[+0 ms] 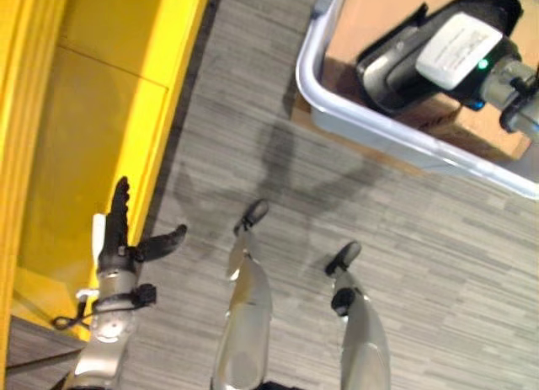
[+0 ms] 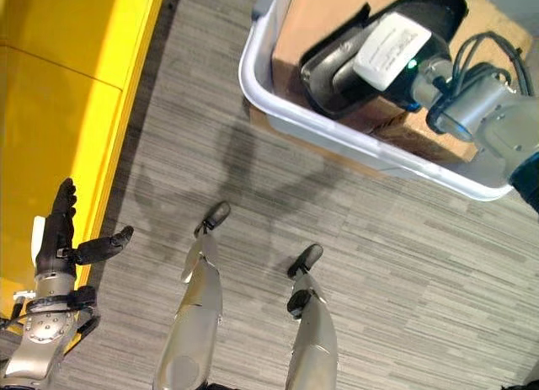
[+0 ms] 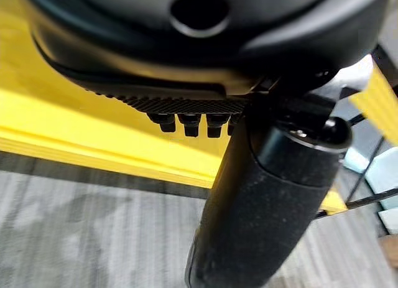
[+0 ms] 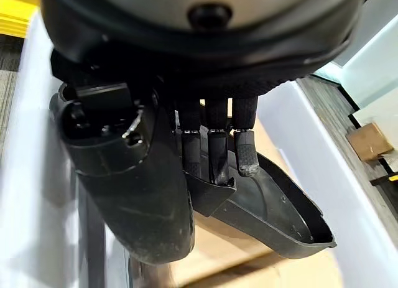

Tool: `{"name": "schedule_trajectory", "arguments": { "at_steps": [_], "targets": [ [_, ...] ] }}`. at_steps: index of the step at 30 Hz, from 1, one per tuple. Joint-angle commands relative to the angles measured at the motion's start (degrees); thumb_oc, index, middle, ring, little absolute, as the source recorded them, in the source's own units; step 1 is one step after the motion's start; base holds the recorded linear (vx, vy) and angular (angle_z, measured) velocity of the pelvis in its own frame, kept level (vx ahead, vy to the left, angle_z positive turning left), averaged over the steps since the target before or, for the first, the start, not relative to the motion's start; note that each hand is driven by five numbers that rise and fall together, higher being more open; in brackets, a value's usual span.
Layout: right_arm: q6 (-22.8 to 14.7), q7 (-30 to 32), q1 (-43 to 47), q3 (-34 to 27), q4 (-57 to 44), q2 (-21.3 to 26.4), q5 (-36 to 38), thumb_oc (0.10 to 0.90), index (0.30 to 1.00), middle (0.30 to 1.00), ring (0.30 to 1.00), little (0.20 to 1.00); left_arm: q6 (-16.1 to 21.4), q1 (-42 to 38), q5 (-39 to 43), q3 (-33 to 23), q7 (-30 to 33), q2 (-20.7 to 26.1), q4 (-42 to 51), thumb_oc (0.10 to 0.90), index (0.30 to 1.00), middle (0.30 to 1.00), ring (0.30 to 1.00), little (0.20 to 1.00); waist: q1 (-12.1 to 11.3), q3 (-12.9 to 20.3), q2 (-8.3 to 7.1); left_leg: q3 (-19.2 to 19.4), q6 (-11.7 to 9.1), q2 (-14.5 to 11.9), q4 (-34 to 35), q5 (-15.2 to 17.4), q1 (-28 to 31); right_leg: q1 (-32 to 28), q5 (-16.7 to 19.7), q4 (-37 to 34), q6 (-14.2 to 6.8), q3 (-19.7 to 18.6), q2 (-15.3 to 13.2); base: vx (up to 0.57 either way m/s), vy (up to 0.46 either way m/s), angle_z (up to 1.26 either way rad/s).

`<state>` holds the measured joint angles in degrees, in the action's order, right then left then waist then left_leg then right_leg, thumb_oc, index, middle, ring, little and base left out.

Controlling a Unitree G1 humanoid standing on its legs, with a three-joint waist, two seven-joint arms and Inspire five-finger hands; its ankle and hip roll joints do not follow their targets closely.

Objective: Move parts from the plastic box to the shelf.

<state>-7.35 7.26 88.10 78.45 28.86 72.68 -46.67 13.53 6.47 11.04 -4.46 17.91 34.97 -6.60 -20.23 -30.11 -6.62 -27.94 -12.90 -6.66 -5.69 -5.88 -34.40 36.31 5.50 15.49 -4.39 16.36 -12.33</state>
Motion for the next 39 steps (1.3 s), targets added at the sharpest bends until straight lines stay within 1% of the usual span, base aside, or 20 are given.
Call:
{"name": "schedule_trajectory", "arguments": {
  "at_steps": [1, 3, 7, 11, 12, 13, 17, 18, 19, 20, 23, 27, 29, 30, 31, 33, 34, 35, 37, 39],
  "targets": [
    [2.35, 1.89, 4.35, -0.29, -2.52, 4.97, 2.06, 0.400, 0.300, 0.300, 0.300, 0.300, 2.39, 2.42, 1.29, -1.29, 0.01, 1.85, 2.64, 0.900, 1.000, 1.000, 1.000, 1.000, 2.04, 0.32, 0.22, -1.39, 4.64, -1.47, 10.30, -5.58, 8.91, -9.62, -7.57, 2.56, -5.06, 0.48, -0.90, -0.01, 0.038, -0.04],
    [2.52, 1.91, 4.13, -1.15, -2.36, 6.01, 2.19, 0.400, 0.300, 0.300, 0.300, 0.300, 2.33, 2.38, 1.70, -1.59, -0.55, 1.89, 2.73, 0.900, 1.000, 1.000, 1.000, 1.000, 2.06, 0.32, 0.11, -1.05, 4.98, -1.07, 10.12, -5.00, 12.00, -13.25, -7.47, 1.55, -5.19, 0.30, -0.72, 0.00, 0.038, -0.03],
    [2.48, 1.76, 3.36, -2.20, -2.75, 6.93, 2.26, 0.400, 0.300, 0.300, 0.300, 0.300, 2.30, 3.07, 1.95, -2.03, -1.19, 1.64, 3.04, 0.900, 1.000, 1.000, 1.000, 1.000, 2.35, 1.44, -0.16, -0.75, 5.25, -0.90, 10.02, -4.47, 14.06, -15.74, -7.10, 0.38, -5.37, 0.13, -0.52, 0.01, 0.029, -0.01],
    [2.45, 1.63, 0.22, -5.34, -3.18, 8.00, 2.88, 0.400, 0.300, 0.300, 0.300, 0.300, 2.03, 2.69, 2.12, -2.14, -2.16, 1.38, 2.79, 0.900, 1.000, 1.000, 1.000, 1.000, 3.28, 4.67, -0.64, -0.28, 5.64, -0.47, 9.95, -3.56, 17.02, -20.01, -6.78, -1.81, -5.51, 0.54, -0.23, 0.05, 0.041, -0.02],
    [2.30, 1.08, -1.38, -6.85, -3.96, 8.06, 3.34, 0.400, 0.300, 0.300, 0.300, 0.300, 1.89, 2.47, 1.64, -2.24, -2.38, 1.67, 2.39, 0.900, 1.000, 1.000, 1.000, 1.000, 3.84, 6.11, -0.72, 0.09, 5.84, -0.40, 9.88, -3.00, 18.49, -21.97, -6.61, -2.97, -5.64, 0.57, -0.11, 0.03, 0.053, 0.06],
    [2.34, 1.02, -2.04, -7.55, -4.10, 8.17, 3.26, 0.400, 0.300, 0.300, 0.300, 0.300, 1.88, 2.47, 1.63, -2.23, -2.39, 1.86, 2.42, 0.900, 1.000, 1.000, 1.000, 1.000, 3.81, 6.09, -0.82, -0.06, 5.87, -0.23, 9.74, -3.33, 18.24, -22.06, -5.99, -3.44, -5.69, 0.67, -0.15, 0.04, 0.053, 0.06],
    [1.36, 0.30, -7.53, -12.67, -6.99, 8.18, 4.79, 0.400, 0.300, 0.300, 0.300, 0.300, 1.77, 1.91, 0.57, -2.52, -2.69, 2.27, 2.83, 0.900, 1.000, 1.000, 1.000, 1.000, 5.12, 9.56, -1.04, 1.09, 6.42, -0.21, 9.16, -1.53, 21.18, -25.61, -5.83, -5.77, -5.76, 0.41, 0.25, 0.05, 0.026, -0.05],
    [1.40, 0.24, -8.02, -13.18, -7.14, 8.26, 4.74, 0.400, 0.300, 0.300, 0.300, 0.300, 1.75, 1.96, 0.57, -2.52, -2.71, 2.39, 2.91, 0.900, 1.000, 1.000, 1.000, 1.000, 5.08, 9.53, -1.12, 1.01, 6.43, -0.08, 9.08, -1.79, 21.02, -25.63, -5.40, -6.04, -5.77, 0.45, 0.20, 0.05, 0.040, -0.21],
    [0.89, -0.44, -11.33, -15.94, -8.25, 8.05, 5.63, 0.400, 0.300, 0.300, 0.300, 0.300, 1.81, 1.45, 0.68, -2.70, -3.03, 2.40, 3.00, 0.900, 1.000, 1.000, 1.000, 1.000, 5.95, 11.60, -1.12, 1.71, 6.77, 0.15, 8.86, -0.96, 22.42, -27.32, -4.74, -7.88, -5.91, -0.21, 0.45, 0.03, 0.039, -0.13],
    [0.84, -0.57, -12.96, -17.50, -8.70, 7.89, 6.04, 0.400, 0.300, 0.300, 0.300, 0.300, 1.80, 1.50, 0.63, -2.74, -3.36, 2.73, 3.60, 0.900, 1.000, 1.000, 1.000, 1.000, 6.30, 12.40, -1.22, 2.06, 7.00, 0.29, 8.80, -0.54, 22.99, -27.96, -4.45, -8.73, -5.88, -0.48, 0.60, 0.06, 0.043, -0.08],
    [-0.32, -1.36, -16.71, -20.64, -11.16, 6.85, 6.61, 0.400, 0.300, 0.300, 0.300, 0.300, 2.02, 0.81, -0.57, -2.62, -3.83, 4.24, 5.70, 0.900, 1.000, 1.000, 1.000, 1.000, 7.65, 15.35, -1.21, 3.64, 7.83, 0.75, 8.27, 1.13, 25.31, -29.56, -3.36, -10.68, -6.00, -2.03, 0.74, 0.04, 0.035, -0.22],
    [-1.54, -2.05, -20.27, -23.49, -12.67, 5.11, 7.89, 0.400, 0.300, 0.300, 0.300, 0.300, 2.99, -0.57, -1.63, -0.91, -4.28, 4.43, 8.31, 0.900, 1.000, 1.000, 1.000, 1.000, 9.14, 18.84, -1.25, 5.99, 8.45, 0.84, 8.58, 2.62, 28.42, -31.16, -2.23, -13.07, -6.13, -4.24, 1.09, 0.04, 0.033, -0.35],
    [-2.17, -2.34, -21.64, -24.98, -13.92, 3.78, 8.96, 0.400, 0.300, 0.300, 0.300, 0.300, 3.94, -3.41, -1.26, 1.43, -4.20, 3.48, 10.29, 0.900, 1.000, 1.000, 1.000, 1.000, 10.61, 20.82, -1.37, 7.50, 8.59, 0.63, 9.16, 3.18, 30.09, -31.84, -1.97, -13.83, -6.22, -5.26, 1.36, 0.02, 0.025, -0.40],
    [-2.32, -2.63, -22.67, -25.72, -13.70, 3.03, 9.33, 0.400, 0.300, 0.300, 0.300, 0.300, 4.18, -4.67, -0.84, 2.36, -4.06, 2.46, 10.09, 0.900, 1.000, 1.000, 1.000, 1.000, 11.05, 21.61, -1.45, 8.03, 8.60, 0.73, 9.35, 2.90, 30.50, -31.90, -1.40, -14.09, -6.18, -5.72, 1.29, 0.03, 0.005, -0.22],
    [-2.33, -2.64, -22.91, -25.92, -13.74, 3.04, 9.30, 0.400, 0.300, 0.300, 0.300, 0.300, 4.20, -4.72, -0.85, 2.45, -4.04, 2.53, 9.99, 0.900, 1.000, 1.000, 1.000, 1.000, 10.94, 21.78, -1.48, 8.19, 8.66, 0.52, 9.61, 3.28, 30.83, -32.13, -1.82, -14.20, -6.23, -5.75, 1.44, -0.01, 0.011, -0.19],
    [-2.52, -2.82, -23.54, -26.57, -13.78, 1.70, 9.85, 0.400, 0.300, 0.300, 0.300, 0.300, 4.75, -7.66, -0.38, 4.36, -3.22, 0.86, 9.76, 0.900, 1.000, 1.000, 1.000, 1.000, 12.09, 23.19, -1.76, 9.21, 8.62, 0.27, 10.11, 3.08, 31.65, -32.29, -1.28, -14.59, -6.26, -6.50, 1.42, 0.00, -0.004, -0.26],
    [-2.60, -2.44, -23.00, -26.30, -13.39, -0.29, 10.25, 0.400, 0.300, 0.300, 0.300, 0.300, 5.11, -12.38, -3.50, 7.01, -0.38, -0.09, 9.24, 0.900, 1.000, 1.000, 1.000, 1.000, 13.54, 24.62, -1.84, 10.45, 8.64, -0.03, 10.43, 3.47, 32.60, -32.55, -1.17, -14.91, -6.25, -7.44, 1.65, 0.01, -0.020, -0.35],
    [-2.83, -2.27, -22.44, -26.11, -13.17, -1.53, 10.65, 0.400, 0.300, 0.300, 0.300, 0.300, 5.26, -14.72, -5.70, 8.13, 0.84, 0.15, 9.11, 0.900, 1.000, 1.000, 1.000, 1.000, 14.49, 25.50, -1.87, 11.04, 8.70, -0.15, 10.47, 3.70, 33.01, -32.60, -1.16, -14.96, -6.27, -7.98, 1.77, 0.01, -0.019, -0.45],
    [-2.92, -1.92, -21.92, -25.88, -12.57, -3.08, 10.89, 0.400, 0.300, 0.300, 0.300, 0.300, 4.96, -17.35, -8.49, 9.32, 2.67, 0.00, 8.31, 0.900, 1.000, 1.000, 1.000, 1.000, 15.39, 26.56, -1.70, 11.85, 8.75, -0.40, 10.53, 4.03, 33.76, -32.64, -1.28, -14.95, -6.17, -8.86, 2.09, 0.02, -0.019, -0.36],
    [-2.94, -1.89, -20.54, -24.71, -11.38, -5.12, 10.72, 0.400, 0.300, 0.300, 0.300, 0.300, 4.36, -20.74, -13.55, 10.92, 4.67, 1.89, 8.02, 0.900, 1.000, 1.000, 1.000, 1.000, 16.29, 27.45, -1.68, 12.72, 8.74, -0.80, 10.48, 4.40, 34.57, -32.77, -1.53, -14.75, -6.05, -9.75, 2.50, 0.03, -0.027, -0.38]
  ]
}}
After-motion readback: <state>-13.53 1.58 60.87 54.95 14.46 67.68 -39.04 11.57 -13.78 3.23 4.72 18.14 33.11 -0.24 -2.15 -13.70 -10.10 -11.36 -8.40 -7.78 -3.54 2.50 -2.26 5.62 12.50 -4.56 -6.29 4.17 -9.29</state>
